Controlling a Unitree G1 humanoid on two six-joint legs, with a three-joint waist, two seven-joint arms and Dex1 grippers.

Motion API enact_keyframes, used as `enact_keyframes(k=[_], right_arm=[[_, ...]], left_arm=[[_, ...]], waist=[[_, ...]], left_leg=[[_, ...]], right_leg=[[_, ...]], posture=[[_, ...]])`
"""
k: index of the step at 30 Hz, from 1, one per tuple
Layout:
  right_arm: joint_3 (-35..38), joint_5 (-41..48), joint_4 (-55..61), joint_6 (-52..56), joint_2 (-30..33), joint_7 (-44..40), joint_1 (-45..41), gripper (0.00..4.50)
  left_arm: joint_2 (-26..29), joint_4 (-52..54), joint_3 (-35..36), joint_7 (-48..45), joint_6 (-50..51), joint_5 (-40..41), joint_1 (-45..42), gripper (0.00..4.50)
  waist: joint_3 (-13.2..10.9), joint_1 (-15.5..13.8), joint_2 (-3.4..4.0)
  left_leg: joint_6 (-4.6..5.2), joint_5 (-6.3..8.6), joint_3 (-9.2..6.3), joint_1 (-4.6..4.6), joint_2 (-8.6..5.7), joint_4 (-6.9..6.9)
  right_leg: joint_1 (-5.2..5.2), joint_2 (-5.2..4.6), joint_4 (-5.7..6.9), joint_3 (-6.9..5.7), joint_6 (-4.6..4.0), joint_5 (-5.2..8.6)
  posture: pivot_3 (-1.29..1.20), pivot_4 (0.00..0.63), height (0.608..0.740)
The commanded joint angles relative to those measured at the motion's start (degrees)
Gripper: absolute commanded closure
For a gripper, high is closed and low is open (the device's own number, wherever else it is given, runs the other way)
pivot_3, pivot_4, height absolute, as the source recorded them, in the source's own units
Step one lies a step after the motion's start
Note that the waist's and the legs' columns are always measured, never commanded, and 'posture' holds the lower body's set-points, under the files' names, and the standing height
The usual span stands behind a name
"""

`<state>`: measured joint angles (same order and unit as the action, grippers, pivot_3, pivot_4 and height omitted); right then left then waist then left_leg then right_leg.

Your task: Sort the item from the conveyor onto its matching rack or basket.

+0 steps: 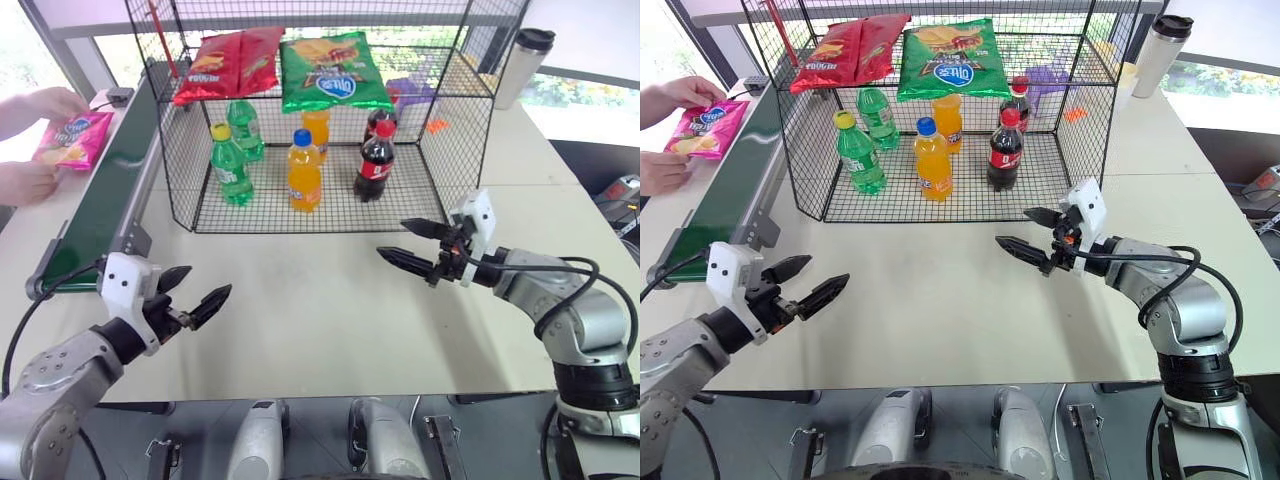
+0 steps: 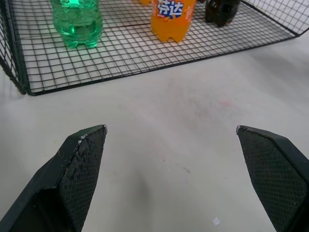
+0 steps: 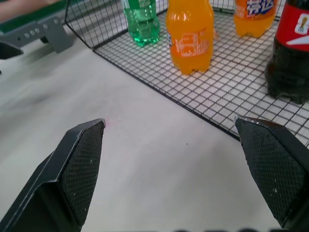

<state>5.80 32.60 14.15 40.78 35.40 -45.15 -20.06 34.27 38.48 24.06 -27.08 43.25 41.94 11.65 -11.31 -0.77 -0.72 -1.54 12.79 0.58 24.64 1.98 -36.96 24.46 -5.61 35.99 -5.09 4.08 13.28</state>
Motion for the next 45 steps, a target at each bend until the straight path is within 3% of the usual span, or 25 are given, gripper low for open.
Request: enact_keyframes(k=[1, 45], right_arm=[[0.0, -0.5, 1.2, -1.3, 1.1, -0.7, -0.3, 0.08], [-1.8, -3.2, -0.4, -4.5, 0.4, -0.6, 0.0, 0.08]], left_arm=[[0.7, 1.6, 1.2, 0.0, -1.1, 0.4, -0.1, 0.00], [-0.8, 0.1, -0.9, 1.8, -3.3, -1.4, -1.6, 0.00]], waist=[[0.0, 0.0, 0.00], [0.0, 0.0, 0.00]], left_leg=[[0.00, 0.00, 0.00, 0.00, 0.00, 0.00], [0.00, 0.01, 0.05, 0.01, 0.00, 0.01]], right_leg=[[0.00, 0.00, 0.00, 0.00, 0.00, 0.00], [0.02, 0.00, -0.02, 0.03, 0.00, 0.00]], posture=[[0.00, 0.150, 0.740], [0.00, 0.150, 0.740]])
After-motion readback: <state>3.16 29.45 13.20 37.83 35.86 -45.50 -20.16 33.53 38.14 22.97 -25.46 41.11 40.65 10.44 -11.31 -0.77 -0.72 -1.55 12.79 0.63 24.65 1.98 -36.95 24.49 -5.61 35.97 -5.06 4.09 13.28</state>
